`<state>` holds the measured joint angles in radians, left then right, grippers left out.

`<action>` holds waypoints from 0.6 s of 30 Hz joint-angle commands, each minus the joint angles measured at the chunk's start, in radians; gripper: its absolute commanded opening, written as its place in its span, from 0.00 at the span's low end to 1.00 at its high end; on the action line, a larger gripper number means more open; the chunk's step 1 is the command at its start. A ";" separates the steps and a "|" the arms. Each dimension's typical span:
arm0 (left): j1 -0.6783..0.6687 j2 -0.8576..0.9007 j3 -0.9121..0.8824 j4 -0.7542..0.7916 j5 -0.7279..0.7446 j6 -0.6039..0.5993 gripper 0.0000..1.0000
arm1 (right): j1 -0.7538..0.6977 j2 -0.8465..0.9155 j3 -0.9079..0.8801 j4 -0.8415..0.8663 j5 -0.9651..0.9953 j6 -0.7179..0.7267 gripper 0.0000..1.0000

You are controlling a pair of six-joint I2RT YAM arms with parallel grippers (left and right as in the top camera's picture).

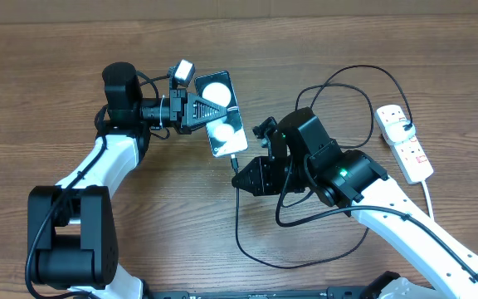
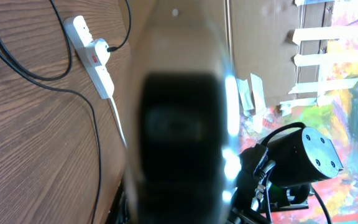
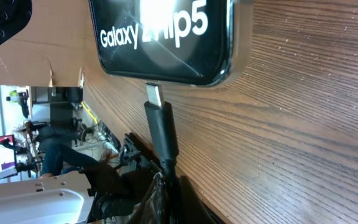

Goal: Plug charger to phone and switch on socket
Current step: 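Align the USB-C plug under the phone's bottom port with the right gripper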

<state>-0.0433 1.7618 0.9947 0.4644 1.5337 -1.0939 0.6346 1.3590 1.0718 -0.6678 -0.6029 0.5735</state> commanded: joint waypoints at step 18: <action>0.002 0.000 0.029 0.008 0.011 -0.029 0.04 | -0.004 -0.001 -0.007 0.019 -0.005 0.029 0.04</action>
<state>-0.0433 1.7618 0.9947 0.4648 1.5333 -1.1084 0.6350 1.3590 1.0718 -0.6628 -0.6025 0.5995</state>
